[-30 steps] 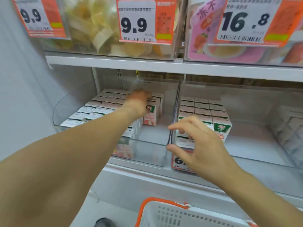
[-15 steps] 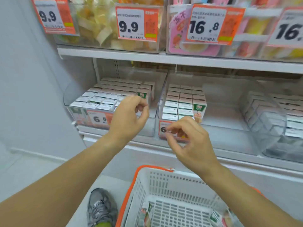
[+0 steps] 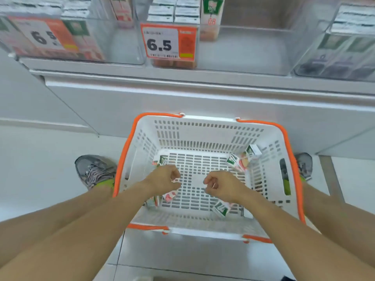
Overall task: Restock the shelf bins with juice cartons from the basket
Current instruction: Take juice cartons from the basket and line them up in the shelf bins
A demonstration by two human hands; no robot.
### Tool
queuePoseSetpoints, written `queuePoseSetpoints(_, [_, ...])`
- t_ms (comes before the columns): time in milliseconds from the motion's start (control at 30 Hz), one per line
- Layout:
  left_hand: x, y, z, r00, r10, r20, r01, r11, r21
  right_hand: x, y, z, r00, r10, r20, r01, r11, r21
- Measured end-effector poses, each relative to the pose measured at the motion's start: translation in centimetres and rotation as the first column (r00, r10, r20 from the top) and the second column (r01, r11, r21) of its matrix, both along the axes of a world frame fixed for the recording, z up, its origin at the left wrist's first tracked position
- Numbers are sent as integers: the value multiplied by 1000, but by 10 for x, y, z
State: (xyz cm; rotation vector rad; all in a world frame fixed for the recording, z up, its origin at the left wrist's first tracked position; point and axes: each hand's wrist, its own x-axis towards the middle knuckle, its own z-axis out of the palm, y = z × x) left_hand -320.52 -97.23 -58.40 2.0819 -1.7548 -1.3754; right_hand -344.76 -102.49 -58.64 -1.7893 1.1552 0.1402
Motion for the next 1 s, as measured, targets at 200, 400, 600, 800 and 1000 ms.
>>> queuePoseSetpoints(200, [-10, -3, -51, 973, -53, 225, 40, 997, 63, -32, -3, -52, 937, 103, -334, -76, 993, 94])
queuePoseSetpoints(400, [-6, -15, -75, 949, -127, 289, 64, 974, 218, -32, -7, -77, 887, 69, -457, -20, 994, 111])
queuePoseSetpoints(600, [-3, -29, -90, 966, -184, 181, 148, 969, 199, -13, -4, -89, 913, 54, -403, -23, 996, 81])
queuePoseSetpoints(800, [0, -14, -103, 900, -335, 278, 278, 934, 226, -2, -8, -85, 901, 263, -345, -222, 963, 152])
queuePoseSetpoints(1000, [-1, -7, -105, 928, -300, 221, 246, 939, 242, -6, -2, -86, 952, 178, -248, -108, 956, 272])
